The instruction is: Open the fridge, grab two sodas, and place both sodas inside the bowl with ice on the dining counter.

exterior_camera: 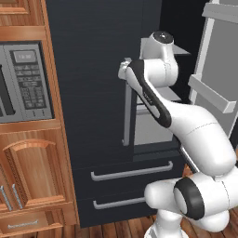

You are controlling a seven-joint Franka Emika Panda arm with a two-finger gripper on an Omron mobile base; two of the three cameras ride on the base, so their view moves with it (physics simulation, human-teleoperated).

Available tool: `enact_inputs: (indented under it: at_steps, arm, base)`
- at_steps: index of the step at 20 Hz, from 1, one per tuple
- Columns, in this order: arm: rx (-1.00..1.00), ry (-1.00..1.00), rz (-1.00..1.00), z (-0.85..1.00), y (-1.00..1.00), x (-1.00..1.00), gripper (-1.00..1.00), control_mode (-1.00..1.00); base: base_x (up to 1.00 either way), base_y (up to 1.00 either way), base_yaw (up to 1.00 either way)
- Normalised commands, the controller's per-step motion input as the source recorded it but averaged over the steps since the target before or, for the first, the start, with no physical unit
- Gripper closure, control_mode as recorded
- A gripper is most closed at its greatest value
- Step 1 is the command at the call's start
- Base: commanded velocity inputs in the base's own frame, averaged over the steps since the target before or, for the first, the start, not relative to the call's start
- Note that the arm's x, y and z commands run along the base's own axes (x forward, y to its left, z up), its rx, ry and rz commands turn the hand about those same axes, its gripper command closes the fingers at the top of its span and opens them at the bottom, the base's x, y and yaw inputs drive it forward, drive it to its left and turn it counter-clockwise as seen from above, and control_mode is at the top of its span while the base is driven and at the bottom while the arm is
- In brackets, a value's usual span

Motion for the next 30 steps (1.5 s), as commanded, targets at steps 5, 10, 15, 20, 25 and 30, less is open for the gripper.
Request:
enact_inputs:
  at_steps: [5, 10, 15, 20, 25, 30]
  arm:
    - [-0.08, -0.05, 0.17, -0.32, 0.00, 0.14, -1.00, -1.00]
    - [-0.13, -0.12, 0.13, -0.14, 0.00, 0.01, -1.00, -1.00]
    - [-0.25, -0.21, 0.03, -0.07, 0.00, 0.00, -1.00, -1.00]
    - [-0.11, -0.11, 0.00, 0.00, -0.01, 0.14, -1.00, -1.00]
    - [0.00, -0.06, 0.00, -0.02, -0.02, 0.21, -1.00, -1.00]
    - [0.00, -0.05, 0.00, -0.06, -0.03, 0.29, -1.00, -1.00]
  base:
    - [0.00, 0.00, 0.00]
    - [0.00, 0.00, 0.00]
    - [0.00, 0.00, 0.00]
    - [0.00, 0.00, 0.00]
    - [0.00, 0.00, 0.00]
    - [0.00, 0.00, 0.00]
